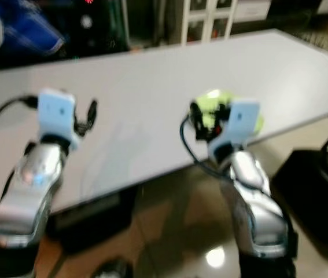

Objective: Setting the table

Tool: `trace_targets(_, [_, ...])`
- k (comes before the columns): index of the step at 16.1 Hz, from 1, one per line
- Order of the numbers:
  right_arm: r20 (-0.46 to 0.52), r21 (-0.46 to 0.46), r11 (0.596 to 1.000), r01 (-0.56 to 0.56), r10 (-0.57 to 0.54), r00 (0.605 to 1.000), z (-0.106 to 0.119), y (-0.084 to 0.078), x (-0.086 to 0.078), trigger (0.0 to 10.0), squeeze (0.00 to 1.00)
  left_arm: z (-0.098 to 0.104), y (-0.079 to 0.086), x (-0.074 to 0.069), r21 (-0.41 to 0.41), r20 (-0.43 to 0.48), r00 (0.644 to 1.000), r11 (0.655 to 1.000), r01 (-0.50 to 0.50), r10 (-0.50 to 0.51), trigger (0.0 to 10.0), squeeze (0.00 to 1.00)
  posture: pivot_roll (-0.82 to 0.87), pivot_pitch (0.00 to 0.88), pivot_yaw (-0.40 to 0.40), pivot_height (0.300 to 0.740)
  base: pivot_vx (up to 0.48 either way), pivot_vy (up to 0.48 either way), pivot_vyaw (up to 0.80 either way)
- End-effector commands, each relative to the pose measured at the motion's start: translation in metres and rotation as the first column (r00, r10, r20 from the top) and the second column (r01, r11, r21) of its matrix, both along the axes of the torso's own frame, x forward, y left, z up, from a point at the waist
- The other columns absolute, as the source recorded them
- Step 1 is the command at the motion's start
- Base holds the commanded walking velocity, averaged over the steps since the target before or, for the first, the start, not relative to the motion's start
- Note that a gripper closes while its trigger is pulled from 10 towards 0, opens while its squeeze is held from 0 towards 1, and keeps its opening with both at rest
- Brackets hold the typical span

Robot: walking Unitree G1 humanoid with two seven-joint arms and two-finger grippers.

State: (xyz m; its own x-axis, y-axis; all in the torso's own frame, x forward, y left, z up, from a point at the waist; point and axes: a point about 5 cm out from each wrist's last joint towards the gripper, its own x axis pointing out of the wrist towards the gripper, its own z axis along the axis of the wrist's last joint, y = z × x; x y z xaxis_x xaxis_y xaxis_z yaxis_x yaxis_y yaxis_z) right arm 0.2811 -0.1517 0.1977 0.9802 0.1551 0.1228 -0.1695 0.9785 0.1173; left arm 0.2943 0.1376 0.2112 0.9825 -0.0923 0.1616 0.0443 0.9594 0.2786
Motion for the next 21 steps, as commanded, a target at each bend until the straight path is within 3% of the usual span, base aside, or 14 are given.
trace_targets(1, [0.009,-0.012,1.000,-0.004,0.004,1.000,0.001,0.002,0.000,10.0,0.00,0.003,0.002,0.001,0.013,0.007,1.000,1.000,0.000,0.000,10.0,0.00,-0.04,0.000,0.014,0.740,-0.244,0.000,0.00])
trace_targets(9, [-0.072,-0.015,0.999,-0.031,0.030,0.997,-0.016,-0.002,-0.003,10.0,0.00,-0.001,-0.002,-0.001,0.046,0.011,1.000,0.999,0.011,-0.011,10.0,0.00,-0.05,0.000,0.016,0.740,0.000,0.000,0.00])
trace_targets(14, [-0.102,-0.041,0.992,-0.116,0.111,0.989,-0.023,0.006,-0.006,10.0,0.00,-0.011,0.004,-0.011,0.068,-0.024,0.999,0.997,0.026,-0.024,10.0,0.00,-0.04,0.000,0.013,0.740,0.000,0.437,0.00])
trace_targets(18, [-0.121,-0.053,0.985,-0.162,0.155,0.981,-0.030,0.008,-0.012,10.0,0.00,-0.020,0.014,-0.021,0.087,-0.060,0.998,0.996,0.010,-0.005,10.0,0.00,-0.03,0.000,0.010,0.740,0.000,0.462,0.80])
trace_targets(21, [-0.126,-0.059,0.980,-0.192,0.184,0.975,-0.034,0.009,-0.015,10.0,0.00,-0.020,0.011,-0.024,0.085,-0.061,0.998,0.996,0.022,-0.017,10.0,0.00,-0.03,0.000,0.006,0.740,0.000,0.465,0.80])
